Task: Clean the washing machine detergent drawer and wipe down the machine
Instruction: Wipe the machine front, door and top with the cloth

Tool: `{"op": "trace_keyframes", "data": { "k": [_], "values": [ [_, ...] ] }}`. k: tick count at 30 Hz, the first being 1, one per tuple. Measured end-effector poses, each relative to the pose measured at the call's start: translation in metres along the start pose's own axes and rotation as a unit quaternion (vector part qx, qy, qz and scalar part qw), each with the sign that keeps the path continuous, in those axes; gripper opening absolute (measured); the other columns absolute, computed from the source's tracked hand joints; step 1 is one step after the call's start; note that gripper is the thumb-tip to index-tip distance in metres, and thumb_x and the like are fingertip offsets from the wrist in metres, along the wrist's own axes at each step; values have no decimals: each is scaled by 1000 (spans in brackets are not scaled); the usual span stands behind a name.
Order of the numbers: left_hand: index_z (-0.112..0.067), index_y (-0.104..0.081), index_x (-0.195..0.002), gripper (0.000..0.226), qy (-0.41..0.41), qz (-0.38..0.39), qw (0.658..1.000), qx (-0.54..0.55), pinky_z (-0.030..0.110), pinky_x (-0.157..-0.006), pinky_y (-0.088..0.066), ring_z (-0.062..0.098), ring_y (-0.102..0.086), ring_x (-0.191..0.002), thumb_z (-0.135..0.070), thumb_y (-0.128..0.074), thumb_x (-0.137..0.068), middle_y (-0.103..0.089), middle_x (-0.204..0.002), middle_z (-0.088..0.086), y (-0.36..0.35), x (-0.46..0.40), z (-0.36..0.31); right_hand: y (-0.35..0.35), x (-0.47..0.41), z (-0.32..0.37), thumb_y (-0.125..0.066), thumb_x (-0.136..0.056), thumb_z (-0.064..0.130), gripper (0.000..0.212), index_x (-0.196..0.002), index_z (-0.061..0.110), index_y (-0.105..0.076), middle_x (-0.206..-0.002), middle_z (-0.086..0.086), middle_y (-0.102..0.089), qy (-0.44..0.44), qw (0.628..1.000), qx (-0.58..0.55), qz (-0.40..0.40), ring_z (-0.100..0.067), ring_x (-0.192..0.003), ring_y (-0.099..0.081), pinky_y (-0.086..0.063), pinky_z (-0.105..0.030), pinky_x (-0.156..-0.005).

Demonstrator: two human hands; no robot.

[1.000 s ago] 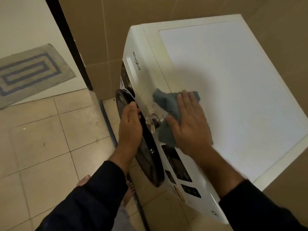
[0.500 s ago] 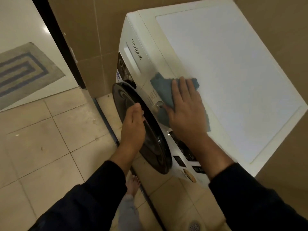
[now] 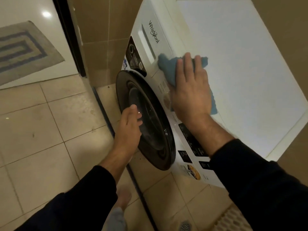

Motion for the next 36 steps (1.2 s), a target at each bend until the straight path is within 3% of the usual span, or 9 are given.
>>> {"op": "trace_keyframes", "data": {
  "k": [3,7,14,17,20,25,28,33,36],
  "values": [
    [-31,-47,-122,32,2,-16,1000,6,45,-101,-46,14,-58,-111,-48,-26,-104,-59,-119,-4,1,-3,2,-12,4,22,-44,-97,34,57,-146,6,-40,-159,-13,-30,104,993,57,31,-35,-151,-10,-13,-54,-121],
    [-31,-49,-116,32,-9,-30,1000,0,42,-92,-50,12,-59,-105,-50,-26,-103,-60,-110,-7,-1,-4,1,-29,23,48,-47,-95,30,35,-106,6,-70,-125,-20,-64,217,972,61,66,-35,-131,-50,-25,-50,-118],
    [-26,-52,-125,40,-21,-61,998,11,34,-79,-50,10,-61,-98,-48,-26,-104,-62,-111,-5,26,0,4,-6,16,34,-59,-86,15,11,-76,13,-63,-77,-2,-64,241,966,-91,31,-25,-81,-61,-44,-42,-94],
    [-24,-53,-129,45,-17,-66,997,27,33,-78,-50,14,-61,-104,-50,-26,-103,-63,-115,-2,33,-1,5,-21,28,34,-49,-86,17,27,-105,11,-68,-115,-11,-65,213,976,12,39,-31,-116,-56,-32,-47,-111],
    [-25,-55,-127,45,-22,-74,996,34,33,-79,-50,14,-61,-105,-51,-26,-103,-63,-115,-2,38,-1,-1,-43,36,45,-45,-94,27,56,-147,9,-39,-158,-16,-28,210,956,180,101,-40,-148,-14,-6,-56,-120],
    [-25,-57,-120,43,-27,-57,998,20,33,-76,-49,16,-62,-104,-50,-25,-103,-64,-112,0,24,-8,-7,-54,47,50,-37,-98,38,66,-153,2,-24,-162,-22,-9,242,910,318,110,-42,-150,4,7,-59,-119],
    [-22,-54,-128,46,-5,-12,1000,8,38,-89,-50,19,-59,-112,-50,-26,-103,-61,-123,2,-5,-10,-6,-67,70,45,-38,-99,38,65,-152,3,-26,-163,-19,-10,282,889,325,158,-35,-151,1,11,-54,-119],
    [-26,-51,-134,51,-30,34,999,-16,41,-97,-48,11,-58,-111,-57,-25,-101,-59,-122,-4,-29,-20,-17,-34,65,38,-41,-94,21,42,-124,5,-66,-141,-15,-55,298,944,111,88,-30,-139,-42,-18,-51,-119],
    [-25,-50,-134,50,-21,31,999,6,39,-93,-49,15,-57,-113,-54,-25,-102,-58,-122,-4,-21,-26,-15,-24,50,24,-37,-91,22,56,-141,1,-49,-152,-16,-41,293,943,133,82,-32,-144,-34,-10,-45,-119]
  ]
}}
Point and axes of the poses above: each hand's wrist, its own x-axis away from the middle knuckle, its own y-axis out of the back of the hand, z = x × y, the point moved 9 cm from there along -x, towards the middle knuckle
